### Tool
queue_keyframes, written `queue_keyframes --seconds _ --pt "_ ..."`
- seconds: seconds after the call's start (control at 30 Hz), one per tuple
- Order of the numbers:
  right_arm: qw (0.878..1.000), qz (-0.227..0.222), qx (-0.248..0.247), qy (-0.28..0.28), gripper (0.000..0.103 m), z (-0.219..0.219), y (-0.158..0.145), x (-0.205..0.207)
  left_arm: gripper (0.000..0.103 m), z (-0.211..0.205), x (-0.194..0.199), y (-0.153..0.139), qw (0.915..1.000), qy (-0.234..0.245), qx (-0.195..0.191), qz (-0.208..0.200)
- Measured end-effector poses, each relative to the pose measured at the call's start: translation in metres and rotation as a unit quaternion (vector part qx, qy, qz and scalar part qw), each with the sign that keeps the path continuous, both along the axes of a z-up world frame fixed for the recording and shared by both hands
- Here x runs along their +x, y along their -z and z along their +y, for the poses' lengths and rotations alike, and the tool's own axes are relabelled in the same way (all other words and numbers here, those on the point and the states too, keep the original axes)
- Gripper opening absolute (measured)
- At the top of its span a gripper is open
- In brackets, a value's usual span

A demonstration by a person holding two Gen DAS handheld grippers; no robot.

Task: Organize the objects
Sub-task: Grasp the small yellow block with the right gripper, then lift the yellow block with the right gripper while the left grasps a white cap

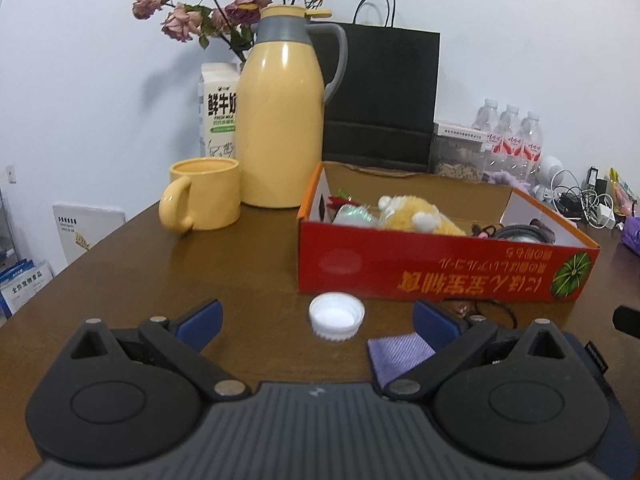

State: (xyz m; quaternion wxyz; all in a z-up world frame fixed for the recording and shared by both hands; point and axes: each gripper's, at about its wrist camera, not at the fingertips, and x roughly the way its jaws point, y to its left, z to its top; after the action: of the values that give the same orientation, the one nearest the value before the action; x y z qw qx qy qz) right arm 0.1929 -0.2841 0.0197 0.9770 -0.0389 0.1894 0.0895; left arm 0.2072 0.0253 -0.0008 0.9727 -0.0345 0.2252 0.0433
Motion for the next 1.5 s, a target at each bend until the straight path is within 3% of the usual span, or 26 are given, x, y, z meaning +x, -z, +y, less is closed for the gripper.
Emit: queue_keyframes --seconds 0.33,0.87,1.0,1.13,1.3,1.5 --pt "0.996 0.08 -0.008 -0.048 0.094 0.0 0.012 -0.004 0.103 0.009 -0.006 0.003 0.9998 -0.011 -0.013 0.008" --pt "0.987 0.112 -0.01 -0.112 0.082 0.026 0.017 0.008 0.103 0.007 -0.006 0.002 0.9998 -0.009 -0.013 0.01" --pt "0.983 0.135 -0.023 -0.121 0.061 0.036 0.021 0.018 0.103 0.007 -0.007 0.002 0.9998 -0.009 -0.013 0.01" --pt "0.983 0.129 -0.016 -0.127 0.034 0.036 0.02 0.018 0.103 0.006 -0.007 0.002 0.9998 -0.008 -0.013 0.01" --pt "0.986 0.117 -0.007 -0.115 0.034 0.032 0.018 0.016 0.103 0.007 -0.007 0.003 0.9998 -0.01 -0.013 0.013" --pt "0.998 0.042 0.005 -0.037 0.034 0.019 0.007 0.005 0.103 0.008 -0.001 0.005 0.9994 -0.011 -0.014 0.029"
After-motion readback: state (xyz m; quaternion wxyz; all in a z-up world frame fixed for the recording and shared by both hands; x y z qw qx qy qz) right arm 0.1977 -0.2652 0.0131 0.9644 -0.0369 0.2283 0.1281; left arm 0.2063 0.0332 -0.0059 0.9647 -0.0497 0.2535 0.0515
